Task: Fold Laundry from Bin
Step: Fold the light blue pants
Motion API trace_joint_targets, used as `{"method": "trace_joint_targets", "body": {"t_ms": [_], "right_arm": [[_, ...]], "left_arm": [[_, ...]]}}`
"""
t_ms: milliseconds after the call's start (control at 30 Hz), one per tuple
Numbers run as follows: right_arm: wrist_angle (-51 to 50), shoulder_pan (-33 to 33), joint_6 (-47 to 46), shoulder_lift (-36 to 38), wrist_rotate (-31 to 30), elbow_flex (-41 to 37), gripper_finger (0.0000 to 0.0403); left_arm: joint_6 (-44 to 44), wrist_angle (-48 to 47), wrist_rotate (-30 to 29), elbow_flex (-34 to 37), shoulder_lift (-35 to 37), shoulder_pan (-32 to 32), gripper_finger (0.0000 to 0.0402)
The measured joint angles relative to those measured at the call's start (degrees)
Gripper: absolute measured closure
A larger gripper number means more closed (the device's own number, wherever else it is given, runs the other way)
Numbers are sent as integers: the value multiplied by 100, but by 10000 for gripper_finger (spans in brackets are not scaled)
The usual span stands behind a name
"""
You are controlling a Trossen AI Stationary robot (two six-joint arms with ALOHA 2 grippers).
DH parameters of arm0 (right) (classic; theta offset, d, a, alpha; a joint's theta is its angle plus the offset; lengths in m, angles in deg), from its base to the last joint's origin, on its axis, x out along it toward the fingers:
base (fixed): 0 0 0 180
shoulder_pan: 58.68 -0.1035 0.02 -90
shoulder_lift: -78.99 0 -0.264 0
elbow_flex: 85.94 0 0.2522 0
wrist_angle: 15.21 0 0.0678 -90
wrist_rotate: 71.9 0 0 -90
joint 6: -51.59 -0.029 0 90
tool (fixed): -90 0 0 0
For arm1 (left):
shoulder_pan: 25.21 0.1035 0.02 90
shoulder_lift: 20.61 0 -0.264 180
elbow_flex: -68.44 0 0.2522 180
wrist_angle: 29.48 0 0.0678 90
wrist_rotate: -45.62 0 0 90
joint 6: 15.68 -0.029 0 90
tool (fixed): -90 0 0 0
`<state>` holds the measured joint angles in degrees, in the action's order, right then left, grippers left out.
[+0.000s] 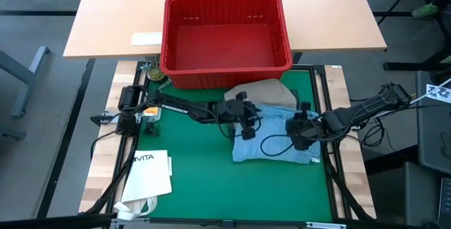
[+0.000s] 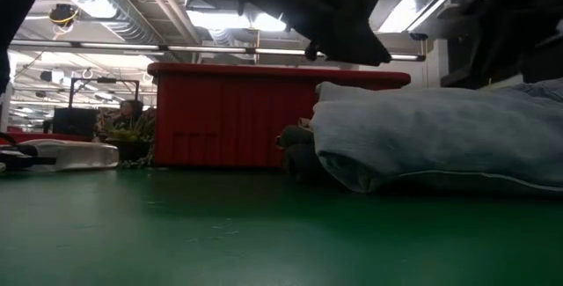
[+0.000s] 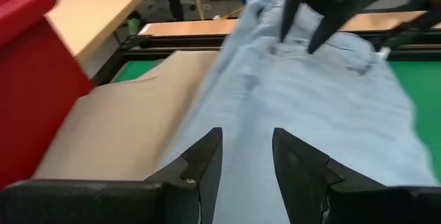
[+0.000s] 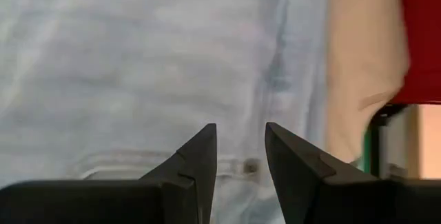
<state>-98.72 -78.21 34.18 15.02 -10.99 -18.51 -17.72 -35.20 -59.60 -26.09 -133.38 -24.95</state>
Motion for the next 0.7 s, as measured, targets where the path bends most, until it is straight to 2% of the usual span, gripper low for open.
{"method": "trace_joint_targets", "body": {"t_ms": [200, 400, 567, 700], "right_arm": [[-62, 0, -44, 0, 14, -200, 279], [-33, 0, -508, 4, -187, -908, 279], [257, 0, -889, 11, -135, -1535, 279], [584, 0, -894, 15, -175, -1813, 279]], "left_arm": [[26, -35, 13, 0, 0, -300, 278], [215, -350, 15, 0, -58, -525, 278], [554, -804, 265, 0, -409, -589, 278], [788, -764, 267, -13, -671, -561, 278]]}}
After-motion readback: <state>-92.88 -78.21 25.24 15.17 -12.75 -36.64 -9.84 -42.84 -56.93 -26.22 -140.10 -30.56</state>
